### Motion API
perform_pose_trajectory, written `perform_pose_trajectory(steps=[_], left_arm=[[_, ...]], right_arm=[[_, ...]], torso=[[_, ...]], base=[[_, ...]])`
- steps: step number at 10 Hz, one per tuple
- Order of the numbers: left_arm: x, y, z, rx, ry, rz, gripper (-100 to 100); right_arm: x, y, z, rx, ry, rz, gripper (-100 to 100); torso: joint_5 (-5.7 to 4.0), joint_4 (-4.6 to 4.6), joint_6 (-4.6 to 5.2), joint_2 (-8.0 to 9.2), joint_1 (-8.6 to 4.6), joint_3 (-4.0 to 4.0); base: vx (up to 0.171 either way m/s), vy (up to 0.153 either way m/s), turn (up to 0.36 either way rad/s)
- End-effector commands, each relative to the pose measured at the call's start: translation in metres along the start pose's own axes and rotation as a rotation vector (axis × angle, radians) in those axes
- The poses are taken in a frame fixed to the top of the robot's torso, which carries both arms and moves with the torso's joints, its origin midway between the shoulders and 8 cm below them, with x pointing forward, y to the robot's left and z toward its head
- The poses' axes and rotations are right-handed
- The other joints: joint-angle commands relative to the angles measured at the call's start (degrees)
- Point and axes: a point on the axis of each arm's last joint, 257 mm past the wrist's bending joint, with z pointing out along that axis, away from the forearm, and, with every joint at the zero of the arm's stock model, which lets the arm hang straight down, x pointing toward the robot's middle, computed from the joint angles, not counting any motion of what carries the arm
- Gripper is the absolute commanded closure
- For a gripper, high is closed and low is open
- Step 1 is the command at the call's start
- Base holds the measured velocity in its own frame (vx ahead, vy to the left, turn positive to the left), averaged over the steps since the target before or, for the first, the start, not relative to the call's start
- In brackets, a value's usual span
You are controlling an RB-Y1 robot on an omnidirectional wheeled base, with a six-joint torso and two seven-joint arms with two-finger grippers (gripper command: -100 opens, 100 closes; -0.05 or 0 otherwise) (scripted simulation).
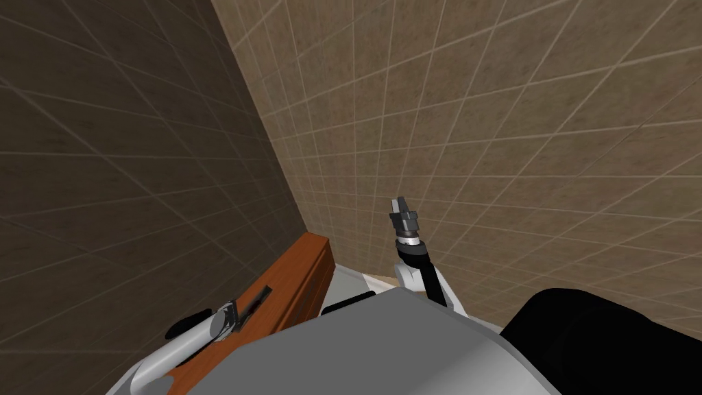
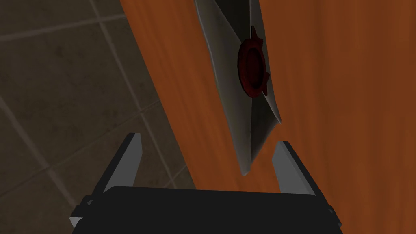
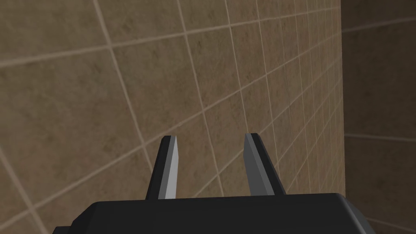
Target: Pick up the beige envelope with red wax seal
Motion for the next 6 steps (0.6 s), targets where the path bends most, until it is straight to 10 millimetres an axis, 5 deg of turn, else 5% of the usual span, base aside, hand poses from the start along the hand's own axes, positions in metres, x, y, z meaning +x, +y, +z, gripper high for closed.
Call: perform_pose_trajectory(steps=[1,6], left_arm=[[-0.014,0.017,0.003,-0.058,-0.022,-0.027,-100],[-0.04,0.046,0.004,-0.22,-0.062,-0.154,-100]], right_arm=[[0.0,0.0,0.0,0.0,0.0,0.0,0],[0.0,0.0,0.0,0.0,0.0,0.0,0]], torso=[[0.0,0.0,0.0,0.0,0.0,0.0],[0.01,-0.01,-0.03,-0.01,0.02,-0.01]], base=[[0.0,0.006,-0.056],[0.004,0.01,-0.087]])
